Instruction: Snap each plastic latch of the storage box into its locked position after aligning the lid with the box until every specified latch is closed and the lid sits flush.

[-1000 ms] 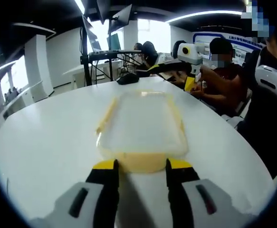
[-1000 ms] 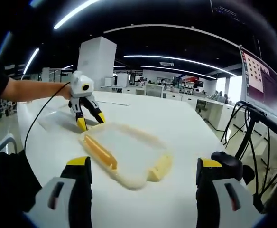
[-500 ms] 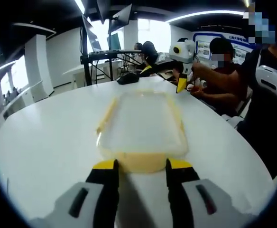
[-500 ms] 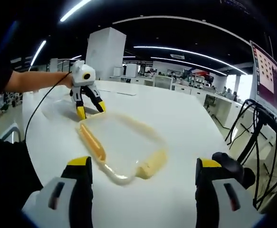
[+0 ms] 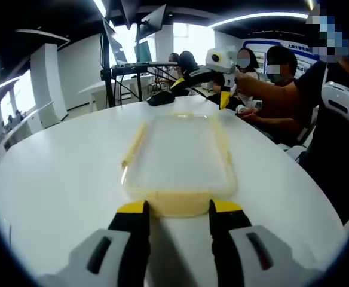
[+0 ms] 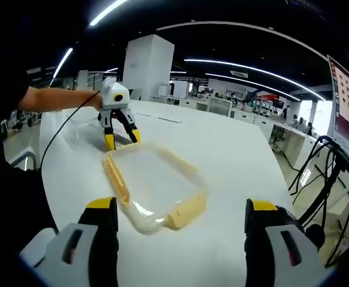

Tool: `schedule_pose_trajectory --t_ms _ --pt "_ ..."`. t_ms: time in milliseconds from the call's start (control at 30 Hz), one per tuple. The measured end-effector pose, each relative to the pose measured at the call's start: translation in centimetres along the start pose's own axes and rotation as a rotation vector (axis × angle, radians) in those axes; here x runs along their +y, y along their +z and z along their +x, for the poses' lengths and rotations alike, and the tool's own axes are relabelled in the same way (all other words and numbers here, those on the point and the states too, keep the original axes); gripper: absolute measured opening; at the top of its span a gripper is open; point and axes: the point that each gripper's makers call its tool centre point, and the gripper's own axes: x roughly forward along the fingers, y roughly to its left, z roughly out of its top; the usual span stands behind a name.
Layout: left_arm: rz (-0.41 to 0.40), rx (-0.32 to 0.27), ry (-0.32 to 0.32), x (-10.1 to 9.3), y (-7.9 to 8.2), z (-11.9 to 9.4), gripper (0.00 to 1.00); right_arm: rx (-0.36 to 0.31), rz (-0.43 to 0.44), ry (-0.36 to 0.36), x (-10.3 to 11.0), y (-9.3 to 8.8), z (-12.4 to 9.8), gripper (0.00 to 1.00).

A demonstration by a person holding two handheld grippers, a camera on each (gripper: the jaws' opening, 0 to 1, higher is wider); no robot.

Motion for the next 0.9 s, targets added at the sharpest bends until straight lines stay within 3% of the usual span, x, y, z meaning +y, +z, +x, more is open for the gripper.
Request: schedule_pose_trajectory --t_ms 100,500,667,900 --pt "-0.001 0.001 -0.001 -0.1 0.0 0.0 0.38 0.05 -0.066 0.044 -0.2 -0.6 -0.1 0.88" --pt "-0.001 0.003 -0.004 0.1 -0.2 -0.5 0.38 0.091 -0.094 0.132 -0.8 -0.6 0.0 0.87" --pt "0.001 0.005 -0.004 -0.9 0.0 0.0 0.38 0.114 -0.116 0.163 -1.2 -1.0 0.3 0.87" --pt "-0.001 0.005 -0.006 -0.2 -0.1 -0.3 0.38 0.093 -0.112 0.225 -1.9 -0.6 0.4 0.86"
